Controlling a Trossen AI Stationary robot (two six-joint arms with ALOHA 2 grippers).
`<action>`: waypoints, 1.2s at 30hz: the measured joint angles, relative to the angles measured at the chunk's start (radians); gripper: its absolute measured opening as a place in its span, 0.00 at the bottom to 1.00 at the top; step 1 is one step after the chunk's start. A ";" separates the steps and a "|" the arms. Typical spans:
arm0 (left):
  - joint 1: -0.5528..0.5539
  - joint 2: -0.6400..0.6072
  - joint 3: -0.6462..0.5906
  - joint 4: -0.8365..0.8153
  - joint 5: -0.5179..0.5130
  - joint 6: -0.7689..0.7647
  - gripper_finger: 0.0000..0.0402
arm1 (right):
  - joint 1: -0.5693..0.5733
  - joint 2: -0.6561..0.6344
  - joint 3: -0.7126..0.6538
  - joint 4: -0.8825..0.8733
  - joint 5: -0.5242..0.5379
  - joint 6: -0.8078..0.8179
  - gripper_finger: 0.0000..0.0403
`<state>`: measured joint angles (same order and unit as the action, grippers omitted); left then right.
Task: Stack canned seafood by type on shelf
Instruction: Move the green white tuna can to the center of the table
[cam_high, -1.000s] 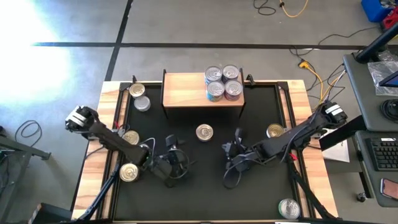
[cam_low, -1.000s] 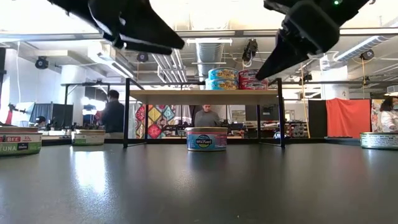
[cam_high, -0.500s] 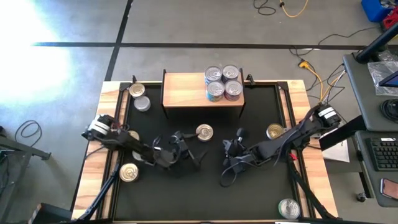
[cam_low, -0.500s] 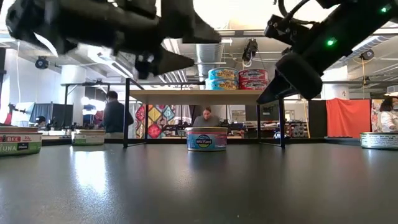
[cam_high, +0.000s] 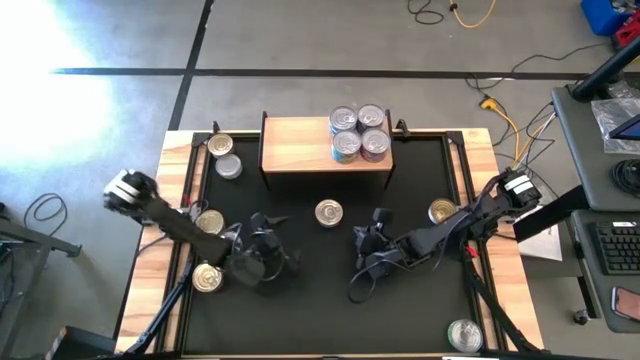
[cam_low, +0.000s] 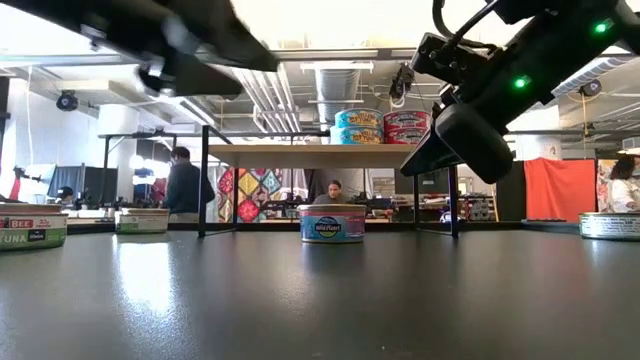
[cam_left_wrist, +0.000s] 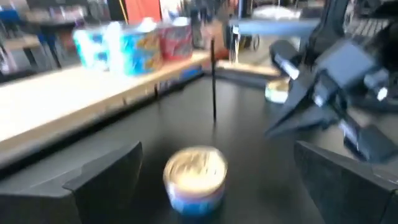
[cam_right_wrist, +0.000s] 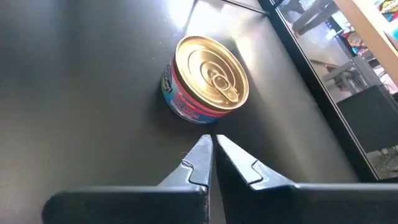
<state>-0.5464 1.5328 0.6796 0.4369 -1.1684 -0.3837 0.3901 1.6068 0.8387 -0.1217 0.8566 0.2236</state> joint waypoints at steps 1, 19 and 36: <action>-0.016 -0.045 -0.001 -0.133 0.015 -0.098 1.00 | 0.000 0.000 0.000 0.001 0.000 0.000 0.03; -0.044 -0.196 0.259 -1.530 0.841 -1.001 1.00 | -0.046 -0.001 -0.008 0.018 0.009 0.001 0.03; 0.025 -0.116 0.165 -1.743 1.085 -1.038 0.61 | -0.061 -0.001 -0.030 0.023 -0.050 0.001 0.03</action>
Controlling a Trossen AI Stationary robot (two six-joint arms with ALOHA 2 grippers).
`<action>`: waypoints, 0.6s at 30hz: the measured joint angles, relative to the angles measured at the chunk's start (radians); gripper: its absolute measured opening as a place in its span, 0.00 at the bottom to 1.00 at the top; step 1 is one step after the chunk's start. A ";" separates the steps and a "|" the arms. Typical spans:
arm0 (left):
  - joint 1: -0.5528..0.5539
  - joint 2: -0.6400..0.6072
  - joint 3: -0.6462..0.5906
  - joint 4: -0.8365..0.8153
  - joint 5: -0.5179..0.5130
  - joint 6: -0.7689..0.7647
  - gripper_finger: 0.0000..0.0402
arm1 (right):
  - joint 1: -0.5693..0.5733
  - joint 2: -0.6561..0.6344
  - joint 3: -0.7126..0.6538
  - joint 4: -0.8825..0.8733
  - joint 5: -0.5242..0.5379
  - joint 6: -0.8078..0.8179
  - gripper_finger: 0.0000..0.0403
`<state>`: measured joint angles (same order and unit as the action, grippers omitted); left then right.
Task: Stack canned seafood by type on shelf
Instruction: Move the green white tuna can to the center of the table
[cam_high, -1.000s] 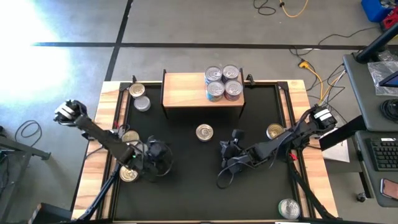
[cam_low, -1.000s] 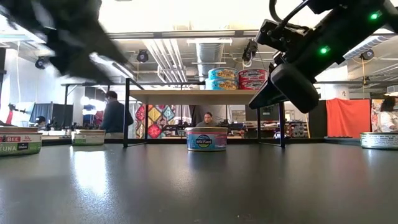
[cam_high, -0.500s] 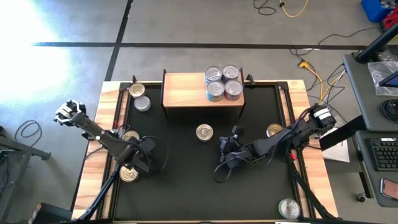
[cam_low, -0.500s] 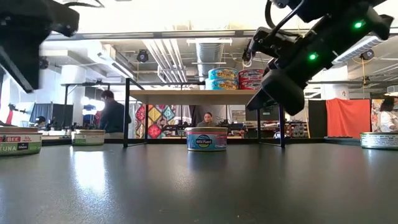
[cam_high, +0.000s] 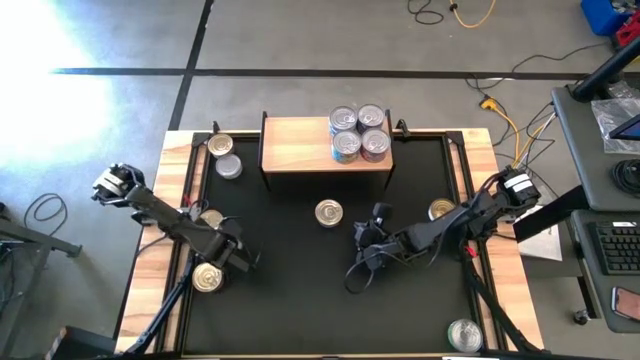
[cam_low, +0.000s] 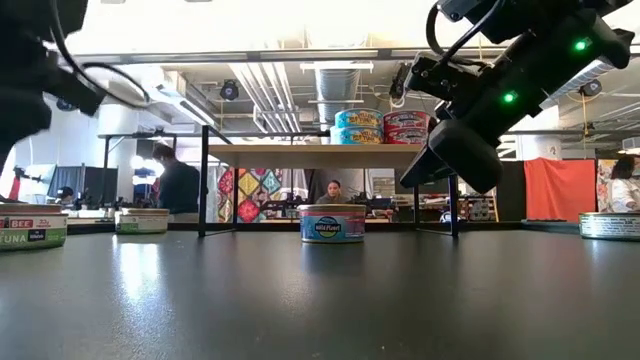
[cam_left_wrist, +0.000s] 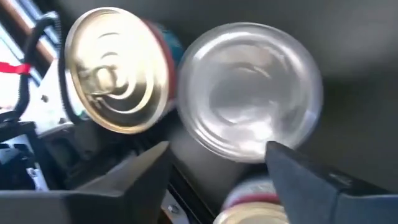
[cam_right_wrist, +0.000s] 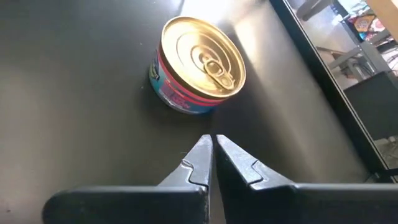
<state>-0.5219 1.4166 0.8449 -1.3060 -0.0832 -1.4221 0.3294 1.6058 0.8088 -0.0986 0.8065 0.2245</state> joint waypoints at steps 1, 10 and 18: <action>0.006 0.000 -0.015 0.002 -0.007 -0.009 0.57 | 0.000 0.000 -0.001 0.000 -0.001 0.000 0.03; 0.028 -0.003 -0.108 0.161 -0.101 -0.060 0.26 | -0.001 0.000 -0.018 -0.010 -0.002 0.000 0.03; 0.015 -0.002 -0.098 0.402 -0.201 -0.020 0.02 | 0.000 0.000 -0.018 -0.034 -0.005 0.012 0.03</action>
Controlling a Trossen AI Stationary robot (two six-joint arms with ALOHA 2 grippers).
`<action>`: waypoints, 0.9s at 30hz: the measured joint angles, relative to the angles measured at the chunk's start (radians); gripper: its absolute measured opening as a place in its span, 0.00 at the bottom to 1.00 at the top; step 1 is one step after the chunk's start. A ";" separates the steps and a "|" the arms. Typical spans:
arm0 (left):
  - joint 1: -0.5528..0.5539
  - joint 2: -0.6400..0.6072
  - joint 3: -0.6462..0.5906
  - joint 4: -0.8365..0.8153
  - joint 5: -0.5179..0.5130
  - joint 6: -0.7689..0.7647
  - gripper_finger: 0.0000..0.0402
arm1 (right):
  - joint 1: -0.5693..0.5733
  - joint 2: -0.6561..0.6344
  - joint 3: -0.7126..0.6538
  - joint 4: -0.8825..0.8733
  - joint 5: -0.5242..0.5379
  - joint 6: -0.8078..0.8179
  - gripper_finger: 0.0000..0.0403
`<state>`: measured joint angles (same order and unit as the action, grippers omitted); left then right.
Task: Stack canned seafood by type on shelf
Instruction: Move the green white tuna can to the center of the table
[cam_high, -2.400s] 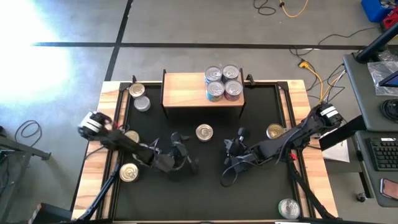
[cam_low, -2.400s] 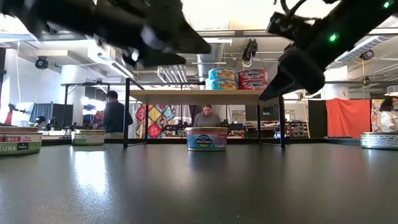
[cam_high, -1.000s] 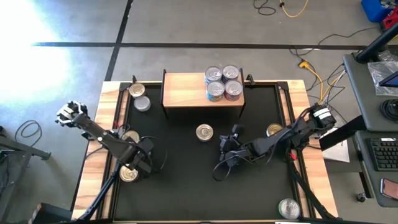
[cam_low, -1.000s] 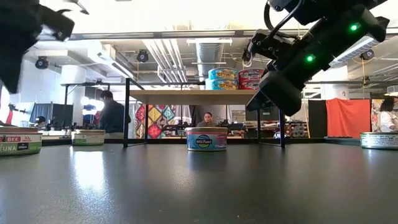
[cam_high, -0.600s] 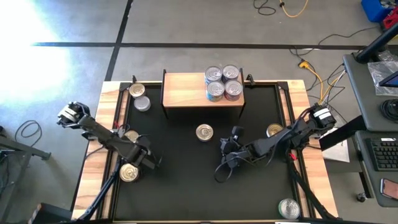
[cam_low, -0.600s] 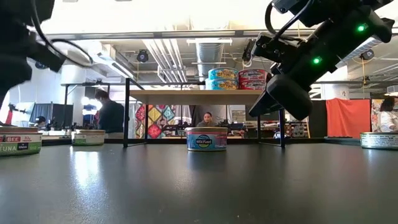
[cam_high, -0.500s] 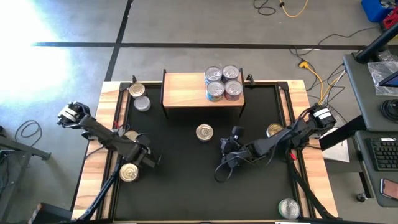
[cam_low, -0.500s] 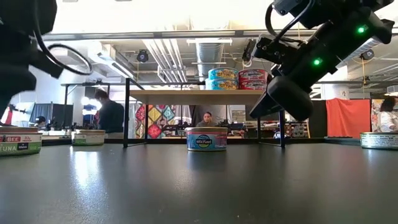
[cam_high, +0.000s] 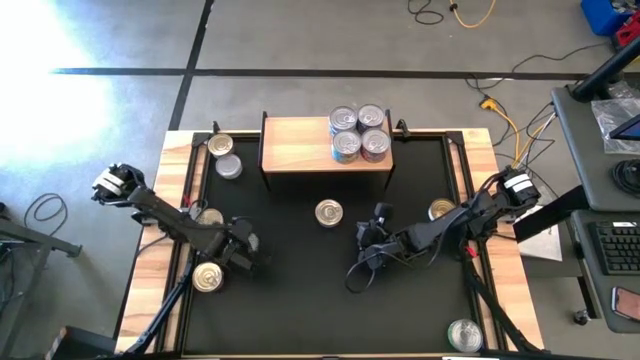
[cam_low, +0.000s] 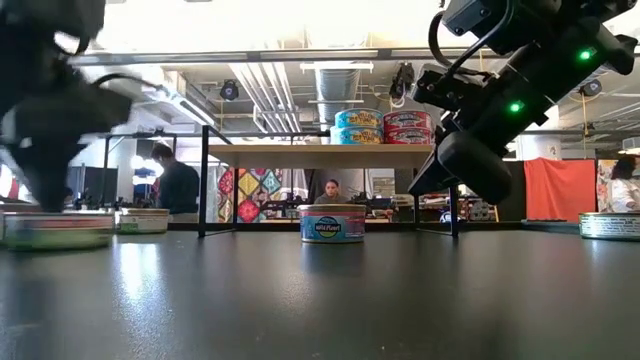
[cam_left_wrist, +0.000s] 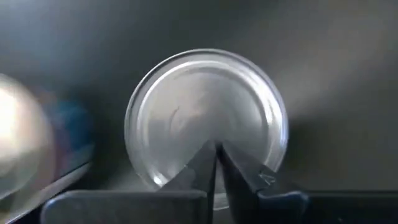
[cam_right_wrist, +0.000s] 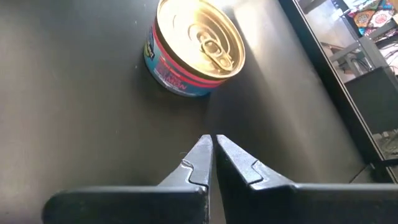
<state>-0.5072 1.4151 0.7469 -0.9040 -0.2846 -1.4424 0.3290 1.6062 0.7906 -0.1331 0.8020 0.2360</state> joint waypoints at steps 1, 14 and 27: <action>-0.004 0.000 0.002 0.079 -0.035 0.043 0.01 | 0.000 0.000 0.000 -0.001 0.000 0.000 0.03; -0.124 0.002 0.146 0.224 -0.378 0.314 0.02 | 0.000 0.000 -0.001 0.044 -0.163 -0.011 0.03; -0.492 0.258 0.036 0.390 -0.628 -0.070 0.02 | -0.001 0.204 0.041 0.677 -0.233 -0.179 0.03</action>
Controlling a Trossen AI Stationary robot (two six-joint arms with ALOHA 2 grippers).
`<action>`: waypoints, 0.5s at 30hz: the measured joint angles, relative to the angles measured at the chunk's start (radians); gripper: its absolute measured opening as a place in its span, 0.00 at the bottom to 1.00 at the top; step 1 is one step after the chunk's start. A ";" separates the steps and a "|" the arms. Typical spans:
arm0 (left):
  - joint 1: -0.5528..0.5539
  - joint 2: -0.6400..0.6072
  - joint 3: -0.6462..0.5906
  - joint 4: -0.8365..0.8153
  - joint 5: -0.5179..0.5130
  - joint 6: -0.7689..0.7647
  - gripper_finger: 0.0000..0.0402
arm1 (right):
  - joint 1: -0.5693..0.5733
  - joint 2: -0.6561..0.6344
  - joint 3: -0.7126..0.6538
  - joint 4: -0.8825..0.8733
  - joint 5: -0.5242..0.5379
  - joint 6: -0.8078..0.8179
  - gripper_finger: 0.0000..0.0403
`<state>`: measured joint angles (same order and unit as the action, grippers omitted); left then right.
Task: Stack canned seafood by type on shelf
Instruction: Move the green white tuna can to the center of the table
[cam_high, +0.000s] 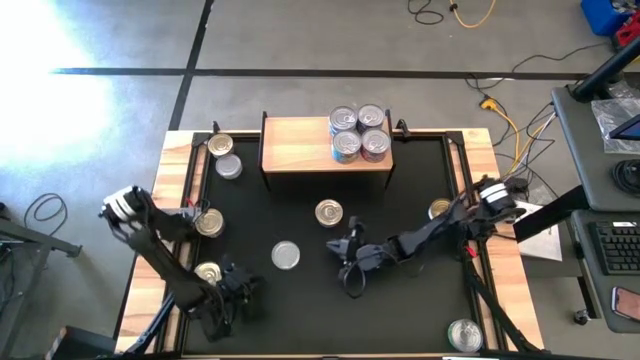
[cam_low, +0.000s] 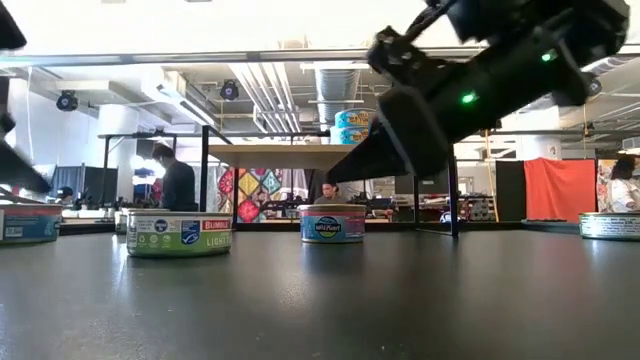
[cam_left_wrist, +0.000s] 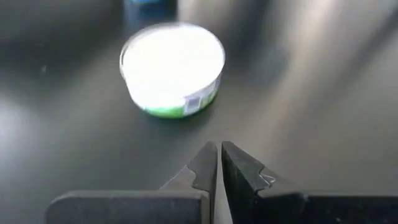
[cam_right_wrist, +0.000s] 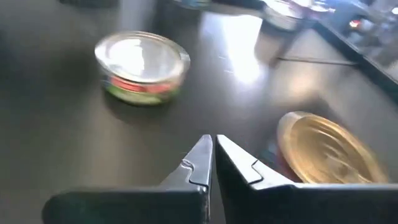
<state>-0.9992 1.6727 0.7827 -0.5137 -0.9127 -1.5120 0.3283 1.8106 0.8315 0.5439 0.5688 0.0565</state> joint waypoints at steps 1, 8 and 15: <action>0.001 0.019 0.002 0.000 0.010 -0.006 0.02 | 0.000 0.022 0.026 0.003 -0.017 -0.004 0.03; 0.016 0.137 0.008 0.010 0.020 -0.043 0.02 | -0.024 0.093 0.201 -0.069 -0.034 -0.034 0.03; 0.014 0.202 0.009 0.061 -0.031 -0.073 0.02 | -0.097 0.120 0.314 -0.191 -0.043 -0.022 0.03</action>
<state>-0.9855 1.8748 0.7914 -0.4526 -0.9433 -1.5851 0.2317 1.9302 1.1455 0.3524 0.5253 0.0343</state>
